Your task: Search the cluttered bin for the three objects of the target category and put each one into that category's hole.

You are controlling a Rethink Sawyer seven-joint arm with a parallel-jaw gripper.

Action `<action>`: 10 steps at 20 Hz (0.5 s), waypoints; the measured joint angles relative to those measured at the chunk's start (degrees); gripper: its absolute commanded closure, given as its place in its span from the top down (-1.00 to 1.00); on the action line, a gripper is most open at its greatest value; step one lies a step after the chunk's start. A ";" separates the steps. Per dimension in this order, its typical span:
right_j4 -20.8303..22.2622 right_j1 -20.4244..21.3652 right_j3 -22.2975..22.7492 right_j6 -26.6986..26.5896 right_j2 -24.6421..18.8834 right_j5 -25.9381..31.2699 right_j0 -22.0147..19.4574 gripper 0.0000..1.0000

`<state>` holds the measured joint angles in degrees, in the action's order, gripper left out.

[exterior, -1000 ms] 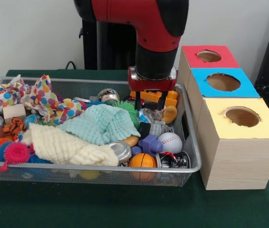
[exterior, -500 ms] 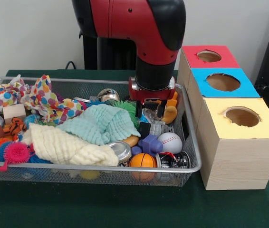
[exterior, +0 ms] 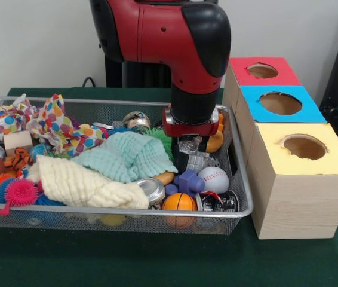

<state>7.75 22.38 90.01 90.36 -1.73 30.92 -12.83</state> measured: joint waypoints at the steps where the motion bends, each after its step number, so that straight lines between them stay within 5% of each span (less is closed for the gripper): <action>1: 0.00 -0.06 -0.05 0.00 0.02 0.00 0.00 1.00; 10: 0.00 0.20 -0.07 0.00 0.02 0.00 -0.55 1.00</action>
<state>7.75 22.58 89.94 90.36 -1.71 30.92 -13.38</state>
